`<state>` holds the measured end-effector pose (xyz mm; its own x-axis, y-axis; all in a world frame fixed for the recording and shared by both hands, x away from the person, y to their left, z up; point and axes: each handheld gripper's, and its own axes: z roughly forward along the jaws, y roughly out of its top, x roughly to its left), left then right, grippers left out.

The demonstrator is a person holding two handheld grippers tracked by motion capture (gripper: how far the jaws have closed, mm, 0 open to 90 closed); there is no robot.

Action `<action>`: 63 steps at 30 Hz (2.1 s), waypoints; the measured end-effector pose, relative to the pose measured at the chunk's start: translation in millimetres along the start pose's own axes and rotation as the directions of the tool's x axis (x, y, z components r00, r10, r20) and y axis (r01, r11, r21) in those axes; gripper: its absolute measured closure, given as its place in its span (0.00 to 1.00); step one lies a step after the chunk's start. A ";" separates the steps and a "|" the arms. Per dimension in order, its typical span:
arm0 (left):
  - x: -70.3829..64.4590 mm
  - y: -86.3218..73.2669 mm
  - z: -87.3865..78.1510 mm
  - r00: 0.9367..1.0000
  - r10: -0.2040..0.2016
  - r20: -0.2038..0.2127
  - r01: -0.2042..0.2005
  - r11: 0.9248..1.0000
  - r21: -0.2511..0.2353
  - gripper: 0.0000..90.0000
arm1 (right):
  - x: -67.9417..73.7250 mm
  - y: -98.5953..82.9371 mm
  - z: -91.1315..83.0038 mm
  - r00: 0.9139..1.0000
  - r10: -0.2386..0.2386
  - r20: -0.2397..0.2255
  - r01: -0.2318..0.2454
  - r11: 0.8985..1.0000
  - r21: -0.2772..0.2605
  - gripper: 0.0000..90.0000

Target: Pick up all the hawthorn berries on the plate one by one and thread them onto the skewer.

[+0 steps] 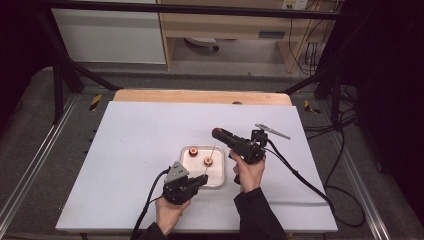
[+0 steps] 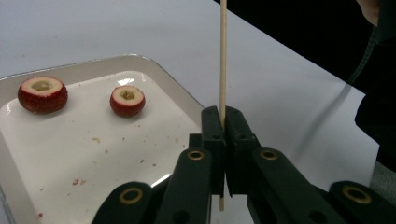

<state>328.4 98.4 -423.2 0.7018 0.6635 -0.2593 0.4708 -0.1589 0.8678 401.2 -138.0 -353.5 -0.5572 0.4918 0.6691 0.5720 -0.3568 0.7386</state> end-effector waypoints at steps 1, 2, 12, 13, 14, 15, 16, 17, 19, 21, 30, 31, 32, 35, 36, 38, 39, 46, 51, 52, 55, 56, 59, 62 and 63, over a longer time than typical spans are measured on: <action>-1.9 0.7 1.2 1.000 0.008 -0.010 -0.008 1.000 -0.006 0.98 | -0.9 1.6 -2.6 1.000 0.007 -0.001 -0.007 1.000 -0.011 0.66; -3.5 1.4 2.1 1.000 0.006 -0.014 -0.007 1.000 -0.010 0.98 | -0.9 1.6 -2.6 1.000 0.007 -0.001 -0.007 1.000 -0.011 0.66; -18.3 -1.0 9.6 1.000 -0.024 -0.014 0.022 0.991 -0.133 0.98 | -4.2 6.2 -14.4 0.996 0.080 -0.037 -0.082 0.995 -0.060 0.66; -18.8 -1.4 10.2 1.000 -0.022 -0.018 0.020 0.990 -0.137 0.98 | -3.4 6.9 -15.6 0.995 0.085 -0.042 -0.087 0.994 -0.062 0.66; -19.0 -1.7 11.2 1.000 -0.017 -0.021 0.014 0.991 -0.134 0.98 | -3.4 6.9 -15.6 0.995 0.085 -0.042 -0.087 0.994 -0.062 0.66; -19.0 -2.0 12.2 1.000 -0.008 -0.029 0.004 0.991 -0.131 0.98 | -2.6 7.5 -16.6 0.995 0.089 -0.050 -0.092 0.994 -0.067 0.66; -18.7 -2.3 13.3 0.999 -0.010 -0.031 0.006 0.992 -0.127 0.98 | -2.6 7.5 -16.6 0.995 0.089 -0.050 -0.092 0.994 -0.067 0.66; -18.2 -2.3 14.3 1.000 -0.014 -0.028 0.010 0.993 -0.120 0.98 | -1.7 7.5 -17.3 0.994 0.098 -0.055 -0.101 0.993 -0.067 0.66; -18.3 -2.3 16.3 1.000 -0.012 -0.027 0.009 0.993 -0.120 0.98 | -1.6 7.4 -17.3 0.994 0.098 -0.057 -0.102 0.992 -0.069 0.66; -18.2 -1.8 17.4 1.000 -0.010 -0.025 0.007 0.993 -0.116 0.98 | -1.4 6.9 -17.0 0.993 0.102 -0.059 -0.106 0.992 -0.071 0.66; -15.3 1.1 16.8 1.000 -0.018 -0.022 0.015 0.991 -0.131 0.98 | -2.4 4.1 -14.3 0.992 0.106 -0.067 -0.110 0.992 -0.065 0.66; -15.3 1.2 17.0 1.000 -0.017 -0.021 0.014 0.991 -0.130 0.98 | -2.5 3.7 -13.8 0.992 0.106 -0.065 -0.111 0.992 -0.065 0.66; -15.4 1.3 17.4 1.000 -0.016 -0.022 0.013 0.992 -0.129 0.98 | -2.6 3.3 -13.5 0.992 0.107 -0.068 -0.112 0.992 -0.064 0.66; -15.6 1.0 18.2 1.000 -0.012 -0.022 0.009 0.992 -0.126 0.98 | -2.5 2.7 -13.3 0.991 0.110 -0.071 -0.114 0.991 -0.063 0.66; -15.8 0.9 18.3 1.000 -0.011 -0.022 0.008 0.992 -0.128 0.98 | -2.6 2.5 -13.1 0.992 0.107 -0.072 -0.112 0.992 -0.065 0.66; -15.9 1.1 18.5 1.000 -0.014 -0.018 0.012 0.991 -0.130 0.98 | -2.6 2.4 -13.2 0.992 0.107 -0.074 -0.112 0.992 -0.066 0.66; -16.3 1.0 18.7 1.000 -0.015 -0.019 0.013 0.991 -0.133 0.98 | -2.6 2.4 -13.1 0.991 0.107 -0.075 -0.112 0.992 -0.066 0.66; -16.4 0.9 18.8 1.000 -0.017 -0.023 0.014 0.991 -0.134 0.98 | -2.0 1.0 -12.7 0.990 0.116 -0.081 -0.121 0.991 -0.062 0.66; -15.9 0.3 19.2 0.999 -0.029 -0.019 0.027 0.990 -0.139 0.98 | -2.0 0.6 -12.7 0.990 0.113 -0.083 -0.119 0.991 -0.063 0.66; -15.9 0.4 19.1 0.999 -0.030 -0.019 0.027 0.990 -0.141 0.98 | -1.9 0.5 -12.8 0.990 0.116 -0.084 -0.121 0.991 -0.061 0.66; -15.8 0.7 18.0 0.999 -0.030 -0.021 0.027 0.989 -0.147 0.98 | -2.2 0.5 -12.5 0.989 0.115 -0.088 -0.120 0.991 -0.058 0.66; -15.6 0.9 17.9 0.999 -0.031 -0.020 0.027 0.989 -0.149 0.98 | -2.2 0.5 -12.5 0.989 0.115 -0.088 -0.120 0.991 -0.058 0.66; -15.7 1.3 17.7 0.999 -0.035 -0.017 0.032 0.987 -0.155 0.98 | -2.7 -1.0 -11.1 0.990 0.114 -0.086 -0.119 0.992 -0.052 0.66; -16.2 1.3 18.1 0.999 -0.042 -0.015 0.039 0.986 -0.160 0.98 | -3.1 -2.4 -10.4 0.989 0.115 -0.090 -0.120 0.992 -0.050 0.66; -16.3 1.4 18.0 0.999 -0.047 -0.014 0.044 0.985 -0.165 0.98 | -3.0 -2.9 -10.0 0.989 0.116 -0.090 -0.121 0.991 -0.049 0.66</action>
<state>327.2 74.2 -425.4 0.6714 0.6805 -0.2936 0.4065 -0.0068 0.9136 395.2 -146.4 -356.9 -0.5387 0.3734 0.7552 0.6053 -0.4521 0.6552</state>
